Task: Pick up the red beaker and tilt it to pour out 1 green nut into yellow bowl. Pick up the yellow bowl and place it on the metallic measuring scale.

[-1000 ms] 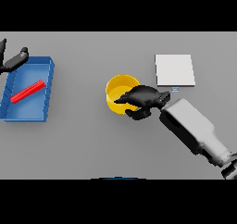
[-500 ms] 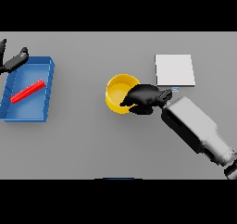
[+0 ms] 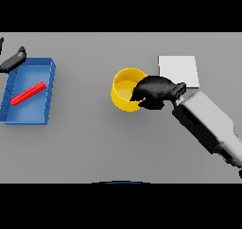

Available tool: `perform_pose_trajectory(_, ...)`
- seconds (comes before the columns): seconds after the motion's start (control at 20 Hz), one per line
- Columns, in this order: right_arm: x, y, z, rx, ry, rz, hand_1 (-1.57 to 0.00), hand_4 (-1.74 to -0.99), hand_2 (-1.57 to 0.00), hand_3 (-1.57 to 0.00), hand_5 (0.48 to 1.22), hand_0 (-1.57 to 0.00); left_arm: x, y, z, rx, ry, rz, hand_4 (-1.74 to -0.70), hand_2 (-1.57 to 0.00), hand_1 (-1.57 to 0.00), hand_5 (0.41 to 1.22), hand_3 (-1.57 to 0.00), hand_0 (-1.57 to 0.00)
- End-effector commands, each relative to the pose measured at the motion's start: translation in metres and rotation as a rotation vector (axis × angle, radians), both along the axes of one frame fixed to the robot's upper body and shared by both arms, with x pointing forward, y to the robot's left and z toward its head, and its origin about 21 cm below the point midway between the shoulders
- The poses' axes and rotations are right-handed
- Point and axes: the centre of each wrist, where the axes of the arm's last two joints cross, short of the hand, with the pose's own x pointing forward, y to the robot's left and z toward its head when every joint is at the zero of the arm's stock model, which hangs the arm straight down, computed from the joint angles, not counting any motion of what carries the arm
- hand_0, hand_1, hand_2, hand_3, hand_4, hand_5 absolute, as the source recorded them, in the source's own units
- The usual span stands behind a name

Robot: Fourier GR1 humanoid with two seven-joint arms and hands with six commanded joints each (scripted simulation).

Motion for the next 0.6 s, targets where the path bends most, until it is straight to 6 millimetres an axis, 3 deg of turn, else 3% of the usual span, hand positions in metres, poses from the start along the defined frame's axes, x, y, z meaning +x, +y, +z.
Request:
perform_pose_trajectory(0.0,0.000,0.001,0.002,-0.003,-0.001,-0.005,-1.55,-1.724,-1.56,-1.36,1.218,-1.56,0.001,0.002,0.003,0.003,-0.005,0.000,-0.80,0.00,0.00,0.737,0.00,0.00)
perform_pose_trajectory(0.2,0.005,-0.007,0.015,-0.004,-0.029,-0.055,-1.56,-1.723,-1.56,-1.27,1.219,-1.57,-0.001,0.000,0.005,0.003,-0.012,-0.007,-0.80,0.00,0.00,0.747,0.00,0.00)
perform_pose_trajectory(0.25,0.007,-0.012,0.021,-0.009,-0.050,-0.069,-1.53,-1.723,-1.57,-1.28,1.220,-1.47,-0.001,0.001,0.003,0.005,-0.005,-0.004,-0.79,0.00,0.00,0.748,0.00,0.00)
perform_pose_trajectory(0.55,0.029,-0.043,0.035,-0.039,-0.127,-0.190,-1.56,-1.726,-1.57,-1.42,1.221,-1.54,0.001,0.004,0.004,-0.009,0.000,0.007,-0.80,0.00,0.00,0.755,0.00,0.00)
